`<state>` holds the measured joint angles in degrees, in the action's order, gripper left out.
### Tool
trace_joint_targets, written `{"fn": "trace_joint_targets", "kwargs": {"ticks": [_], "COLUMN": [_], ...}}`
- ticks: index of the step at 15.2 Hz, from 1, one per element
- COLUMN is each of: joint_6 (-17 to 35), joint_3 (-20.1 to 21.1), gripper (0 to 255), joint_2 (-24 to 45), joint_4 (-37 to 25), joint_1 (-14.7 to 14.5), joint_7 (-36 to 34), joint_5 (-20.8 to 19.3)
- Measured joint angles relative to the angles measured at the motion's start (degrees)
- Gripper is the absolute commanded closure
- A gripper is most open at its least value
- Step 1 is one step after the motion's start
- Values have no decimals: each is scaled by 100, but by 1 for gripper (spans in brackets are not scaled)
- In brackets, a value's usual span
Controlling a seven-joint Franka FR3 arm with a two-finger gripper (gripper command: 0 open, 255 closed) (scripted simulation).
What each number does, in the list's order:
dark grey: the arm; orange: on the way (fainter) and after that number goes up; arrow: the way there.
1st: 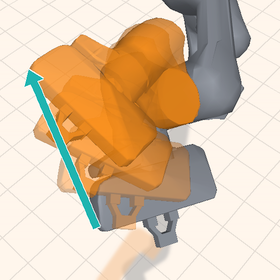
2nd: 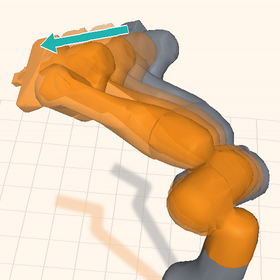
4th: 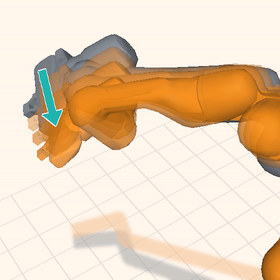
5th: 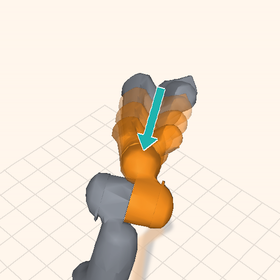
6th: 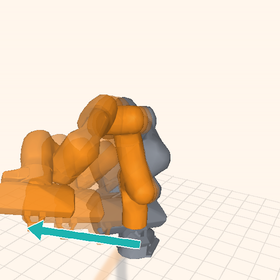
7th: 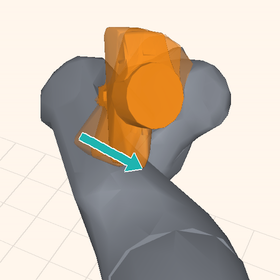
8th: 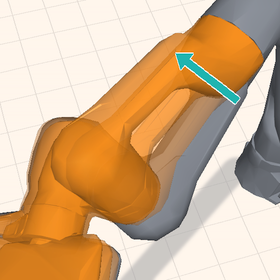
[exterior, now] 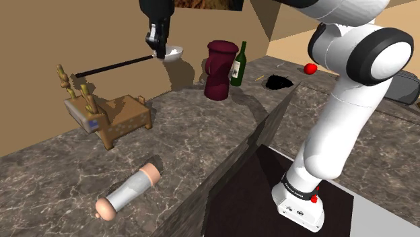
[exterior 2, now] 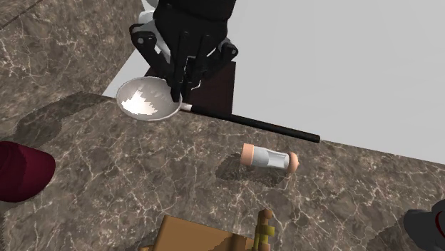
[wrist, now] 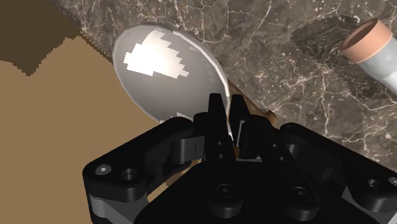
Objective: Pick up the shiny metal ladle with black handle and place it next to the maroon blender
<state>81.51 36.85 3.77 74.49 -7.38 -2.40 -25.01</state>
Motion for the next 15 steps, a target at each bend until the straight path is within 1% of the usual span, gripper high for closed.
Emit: {"fn": "trace_joint_targets", "kwargs": {"ticks": [3, 7, 9, 10, 12, 15], "joint_6": [-286, -813, -994, -928, -634, -304], "joint_3": [47, 126, 145, 114, -16, -341], "gripper": [255, 255, 255, 255, 255, 255], "joint_2": [154, 535, 673, 523, -22, -732], "joint_4": [-395, -1204, -1491, -1331, -713, -5], "joint_1": [-88, -326, -429, -302, 85, 480], "joint_7": [26, 75, 99, 171, 401, 875], "joint_5": [-130, -458, -587, -476, -55, 457]}}
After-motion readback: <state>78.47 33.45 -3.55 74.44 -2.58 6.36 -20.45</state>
